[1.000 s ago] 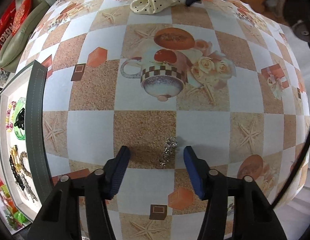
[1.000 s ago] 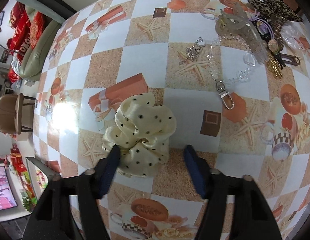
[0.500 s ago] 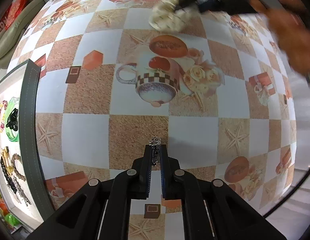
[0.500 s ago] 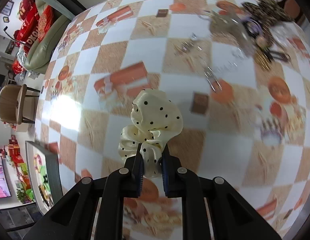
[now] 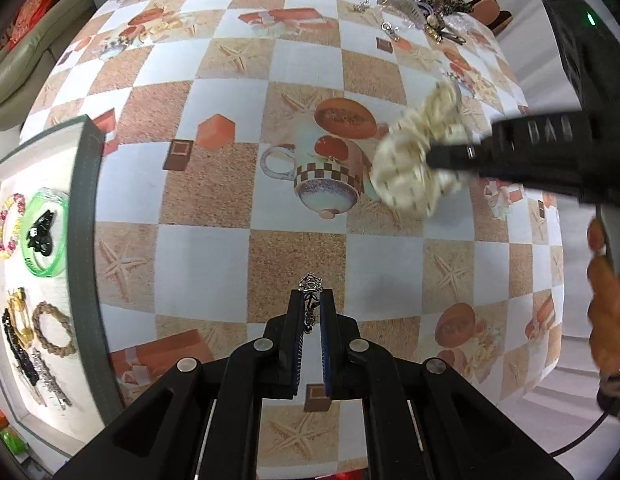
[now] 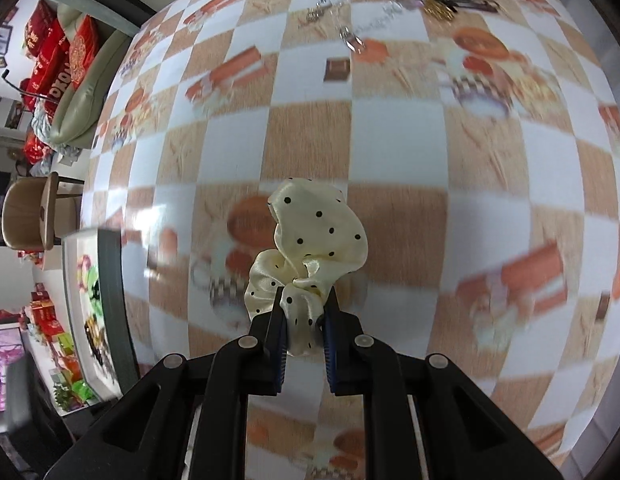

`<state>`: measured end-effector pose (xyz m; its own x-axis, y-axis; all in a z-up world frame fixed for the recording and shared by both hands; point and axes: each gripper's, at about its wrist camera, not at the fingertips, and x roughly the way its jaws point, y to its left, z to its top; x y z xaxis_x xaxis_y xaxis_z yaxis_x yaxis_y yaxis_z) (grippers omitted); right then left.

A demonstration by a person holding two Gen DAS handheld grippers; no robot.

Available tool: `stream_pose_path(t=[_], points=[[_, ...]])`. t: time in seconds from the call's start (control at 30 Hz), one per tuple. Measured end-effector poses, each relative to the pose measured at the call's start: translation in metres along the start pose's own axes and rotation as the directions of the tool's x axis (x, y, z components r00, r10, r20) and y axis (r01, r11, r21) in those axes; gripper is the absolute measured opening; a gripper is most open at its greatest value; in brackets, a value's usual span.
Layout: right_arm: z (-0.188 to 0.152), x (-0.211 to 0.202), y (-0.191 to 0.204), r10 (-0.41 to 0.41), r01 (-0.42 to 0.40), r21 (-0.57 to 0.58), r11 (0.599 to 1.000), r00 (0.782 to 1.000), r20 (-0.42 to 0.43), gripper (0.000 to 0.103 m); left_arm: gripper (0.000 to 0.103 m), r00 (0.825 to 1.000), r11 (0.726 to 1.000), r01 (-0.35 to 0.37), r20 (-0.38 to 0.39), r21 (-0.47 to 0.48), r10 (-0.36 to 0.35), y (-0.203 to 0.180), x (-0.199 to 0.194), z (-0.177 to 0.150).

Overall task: Organize jewelry
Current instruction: 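Carry the charm and scrunchie into the white tray and open both tools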

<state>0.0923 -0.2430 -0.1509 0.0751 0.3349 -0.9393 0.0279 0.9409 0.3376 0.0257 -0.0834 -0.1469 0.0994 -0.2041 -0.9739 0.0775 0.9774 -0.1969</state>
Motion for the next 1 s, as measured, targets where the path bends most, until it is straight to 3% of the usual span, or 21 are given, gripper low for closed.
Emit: stream_pose_path(t=[0.33,0.6,1.0], points=[[-0.046,-0.013,0.017,0.006,-0.006,0.022,1.000,1.000,-0.004,0.017,0.012,0.999,1.000,0.006,0.050,0.005,-0.006,0.032,-0.041,-0.014],[-0.060,-0.024,0.049,0.019,-0.019,-0.007,1.000,1.000,0.011,0.017,0.012,0.994,1.000,-0.001,0.110,-0.021,0.003,0.066,-0.077,-0.027],[-0.058,-0.026,0.149,0.064,-0.061,-0.194,0.979,0.998,0.011,0.017,0.012,0.982,0.982,-0.041,0.174,-0.186,0.074,0.149,-0.114,-0.062]])
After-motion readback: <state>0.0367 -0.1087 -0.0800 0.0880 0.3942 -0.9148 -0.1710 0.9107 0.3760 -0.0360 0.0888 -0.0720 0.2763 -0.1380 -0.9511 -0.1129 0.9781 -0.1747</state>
